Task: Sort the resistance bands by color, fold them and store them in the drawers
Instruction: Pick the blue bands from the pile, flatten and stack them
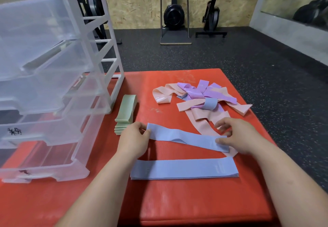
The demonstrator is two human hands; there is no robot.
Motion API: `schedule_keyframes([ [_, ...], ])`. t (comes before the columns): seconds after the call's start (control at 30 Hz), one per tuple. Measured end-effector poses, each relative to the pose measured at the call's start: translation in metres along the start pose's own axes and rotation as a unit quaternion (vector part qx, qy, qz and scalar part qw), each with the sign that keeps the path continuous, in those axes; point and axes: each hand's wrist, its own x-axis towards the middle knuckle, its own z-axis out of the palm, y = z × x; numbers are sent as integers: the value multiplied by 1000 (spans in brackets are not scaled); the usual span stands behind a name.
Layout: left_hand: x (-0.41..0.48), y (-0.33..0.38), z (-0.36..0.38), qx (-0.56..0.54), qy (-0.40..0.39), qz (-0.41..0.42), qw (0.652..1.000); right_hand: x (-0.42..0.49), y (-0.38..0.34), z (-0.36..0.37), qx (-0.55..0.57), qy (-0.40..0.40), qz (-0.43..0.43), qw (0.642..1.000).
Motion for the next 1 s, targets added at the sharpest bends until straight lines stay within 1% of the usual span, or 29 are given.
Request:
schedule_keyframes([
  [0.1, 1, -2, 1, 9, 19, 11, 1000, -3, 1, 1, -25, -12, 21, 999],
  [0.2, 0, -1, -3, 8, 42, 10, 999, -5, 1, -5, -32, 29, 25, 999],
  [0.33, -5, 4, -9, -33, 46, 7, 998, -12, -1, -15, -33, 82, 11, 996],
  [0.43, -12, 7, -19, -48, 72, 10, 996, -20, 0, -17, 28, 107, 22, 994],
  [0.5, -15, 6, -24, -78, 78, -10, 994, -26, 3, -18, 84, 116, 29, 989],
  [0.63, -27, 2, -37, -189, 65, -54, 978, -43, 6, -18, 196, 125, 17, 973],
  [0.73, -40, -3, -45, -187, 51, -44, 980, -57, 4, -14, 223, 125, 3, 967],
  [0.87, -55, -10, -53, -175, 38, -32, 983, -72, 0, -9, 202, 134, -14, 970],
  [1.0, -71, -11, -52, -151, 53, -33, 987, -82, -3, 1, 114, 146, -22, 983],
])
